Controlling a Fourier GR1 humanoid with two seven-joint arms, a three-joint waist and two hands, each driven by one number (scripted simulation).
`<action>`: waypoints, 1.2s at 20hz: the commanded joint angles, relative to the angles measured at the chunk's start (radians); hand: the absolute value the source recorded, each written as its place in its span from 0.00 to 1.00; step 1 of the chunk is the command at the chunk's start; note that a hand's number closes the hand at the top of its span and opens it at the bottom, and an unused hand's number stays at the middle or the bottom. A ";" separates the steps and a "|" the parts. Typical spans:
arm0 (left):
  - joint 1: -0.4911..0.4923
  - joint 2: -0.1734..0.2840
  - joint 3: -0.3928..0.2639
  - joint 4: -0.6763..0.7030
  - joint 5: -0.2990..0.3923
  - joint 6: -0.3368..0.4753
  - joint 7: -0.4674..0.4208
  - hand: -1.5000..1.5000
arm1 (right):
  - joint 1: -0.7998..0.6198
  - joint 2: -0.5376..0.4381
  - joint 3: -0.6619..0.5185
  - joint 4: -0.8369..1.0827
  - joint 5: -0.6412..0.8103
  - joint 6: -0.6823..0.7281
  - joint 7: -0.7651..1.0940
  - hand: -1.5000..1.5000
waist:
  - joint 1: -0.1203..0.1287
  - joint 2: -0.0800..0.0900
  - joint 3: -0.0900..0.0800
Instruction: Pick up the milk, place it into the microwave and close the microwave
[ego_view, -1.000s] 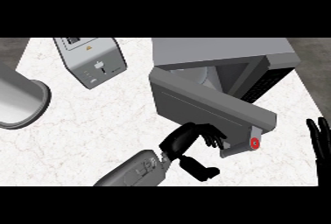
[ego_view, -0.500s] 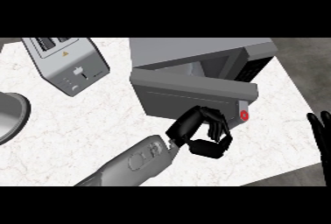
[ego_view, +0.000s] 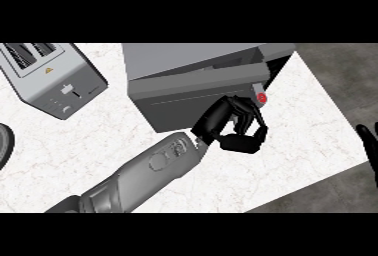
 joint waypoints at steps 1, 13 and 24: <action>-0.095 -0.011 0.016 0.037 0.041 0.017 -0.002 1.00 | -0.018 -0.022 0.002 -0.019 -0.027 0.019 0.028 0.00 | -0.034 0.007 0.002; -0.162 -0.009 0.016 0.115 0.120 0.085 -0.018 1.00 | -0.059 -0.084 -0.034 -0.050 -0.081 0.041 0.086 0.00 | -0.094 0.017 0.001; -0.164 -0.008 -0.008 0.111 0.149 0.145 -0.039 1.00 | -0.093 -0.130 -0.090 -0.044 -0.115 0.037 0.123 0.00 | -0.124 0.024 0.003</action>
